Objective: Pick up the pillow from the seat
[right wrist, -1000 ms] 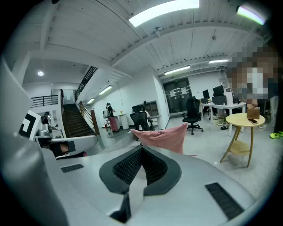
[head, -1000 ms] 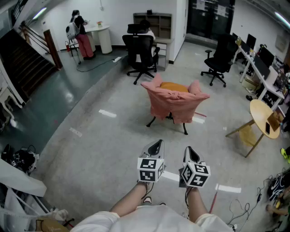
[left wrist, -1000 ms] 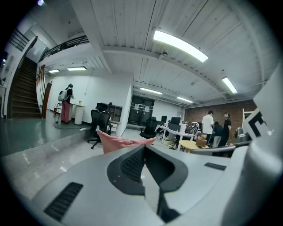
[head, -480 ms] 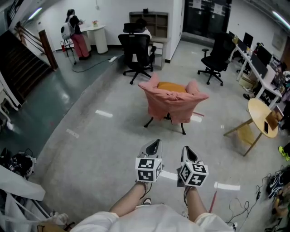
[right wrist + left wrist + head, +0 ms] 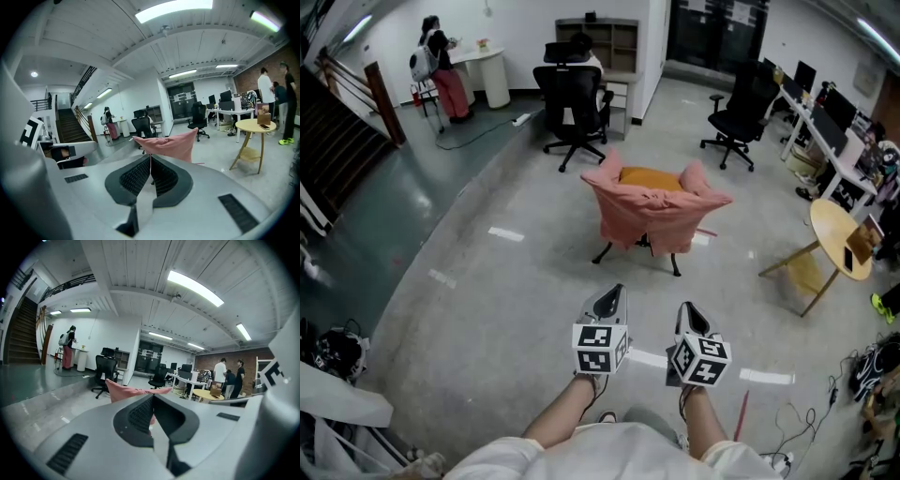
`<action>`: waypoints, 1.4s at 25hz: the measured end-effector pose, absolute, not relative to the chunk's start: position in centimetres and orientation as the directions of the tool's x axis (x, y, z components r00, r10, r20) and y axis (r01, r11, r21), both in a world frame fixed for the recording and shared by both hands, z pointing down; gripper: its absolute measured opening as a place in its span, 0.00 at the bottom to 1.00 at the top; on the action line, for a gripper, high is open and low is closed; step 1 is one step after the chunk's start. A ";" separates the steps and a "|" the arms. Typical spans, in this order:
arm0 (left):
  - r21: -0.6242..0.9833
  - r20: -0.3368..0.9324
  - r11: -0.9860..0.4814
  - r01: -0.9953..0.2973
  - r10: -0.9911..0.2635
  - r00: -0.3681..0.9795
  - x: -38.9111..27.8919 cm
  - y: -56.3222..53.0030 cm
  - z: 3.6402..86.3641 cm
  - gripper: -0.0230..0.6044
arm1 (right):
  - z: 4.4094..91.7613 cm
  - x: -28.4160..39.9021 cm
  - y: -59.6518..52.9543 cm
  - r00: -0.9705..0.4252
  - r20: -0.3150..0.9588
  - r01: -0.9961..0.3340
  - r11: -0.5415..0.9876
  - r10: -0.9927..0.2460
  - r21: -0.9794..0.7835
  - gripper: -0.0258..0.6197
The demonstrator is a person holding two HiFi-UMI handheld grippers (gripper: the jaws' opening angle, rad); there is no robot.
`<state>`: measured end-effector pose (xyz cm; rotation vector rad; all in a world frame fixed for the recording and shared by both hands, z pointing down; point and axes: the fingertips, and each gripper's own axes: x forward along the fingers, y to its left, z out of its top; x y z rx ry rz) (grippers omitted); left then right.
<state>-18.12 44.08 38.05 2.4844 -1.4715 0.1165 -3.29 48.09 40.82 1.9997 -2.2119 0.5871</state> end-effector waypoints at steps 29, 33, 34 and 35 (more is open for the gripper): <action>0.161 0.255 -0.431 -0.888 -0.851 0.459 -11.2 23.8 40.6 0.05 | 43.4 4.1 27.1 -0.159 0.397 -0.970 0.070 -0.904 -0.231 0.09; 0.160 0.263 -0.408 -0.899 -0.860 0.437 -10.2 20.4 40.8 0.05 | 43.6 5.5 23.7 -0.173 0.399 -0.969 0.082 -0.900 -0.234 0.09; 0.159 0.263 -0.404 -0.901 -0.862 0.433 -9.9 19.6 40.8 0.05 | 43.6 5.9 22.8 -0.175 0.399 -0.968 0.084 -0.900 -0.236 0.09; 0.158 0.263 -0.400 -0.903 -0.864 0.429 -9.6 18.7 40.8 0.05 | 43.6 6.3 22.0 -0.177 0.398 -0.968 0.086 -0.900 -0.238 0.09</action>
